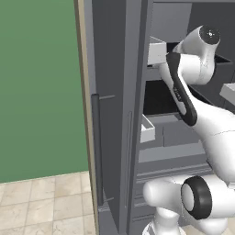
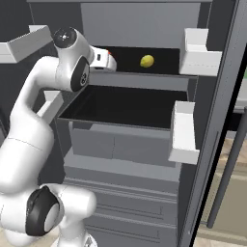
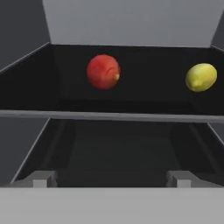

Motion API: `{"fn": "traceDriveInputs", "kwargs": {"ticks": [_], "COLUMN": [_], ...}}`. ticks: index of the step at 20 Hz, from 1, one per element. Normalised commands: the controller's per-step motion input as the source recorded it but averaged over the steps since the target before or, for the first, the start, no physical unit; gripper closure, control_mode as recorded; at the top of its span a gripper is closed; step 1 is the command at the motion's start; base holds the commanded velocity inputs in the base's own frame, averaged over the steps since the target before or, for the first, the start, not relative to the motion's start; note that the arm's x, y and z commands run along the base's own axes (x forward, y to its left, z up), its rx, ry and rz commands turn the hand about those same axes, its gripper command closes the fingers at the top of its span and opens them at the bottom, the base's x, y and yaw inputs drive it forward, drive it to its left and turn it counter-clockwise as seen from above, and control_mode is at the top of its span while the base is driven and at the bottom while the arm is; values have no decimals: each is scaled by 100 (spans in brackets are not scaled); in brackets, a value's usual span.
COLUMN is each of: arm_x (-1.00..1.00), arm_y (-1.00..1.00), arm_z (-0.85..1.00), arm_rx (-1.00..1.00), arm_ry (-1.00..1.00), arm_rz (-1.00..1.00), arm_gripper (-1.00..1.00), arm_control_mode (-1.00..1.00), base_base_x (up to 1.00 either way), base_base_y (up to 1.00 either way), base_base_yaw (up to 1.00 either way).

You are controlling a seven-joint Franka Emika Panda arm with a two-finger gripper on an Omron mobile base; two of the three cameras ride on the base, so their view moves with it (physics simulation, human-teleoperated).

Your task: Grab the onion and lemon from the fridge, place them in the blender, close the lid, and turn on the blender to create a marinade.

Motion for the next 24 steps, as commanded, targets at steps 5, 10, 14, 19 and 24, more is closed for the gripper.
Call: {"fn": "traceDriveInputs", "kwargs": {"ticks": [5, 10, 14, 19, 24], "arm_x": [72, 67, 55, 56, 53], "arm_y": [0, 1, 3, 5, 8], "arm_z": [0, 0, 0, 0, -1], "arm_rx": [0, 0, 0, 0, 2], "arm_ry": [13, 12, 8, 2, 0], "arm_rz": [-2, 0, 0, 0, 0], "arm_gripper": [-100, -100, -100, -100, -100], "arm_control_mode": [-100, -100, -100, -100, -100], "base_base_x": [0, 0, 0, 0, 0], "base_base_y": [0, 0, 0, 0, 0], "base_base_yaw": [0, 0, 0, 0, 0]}}
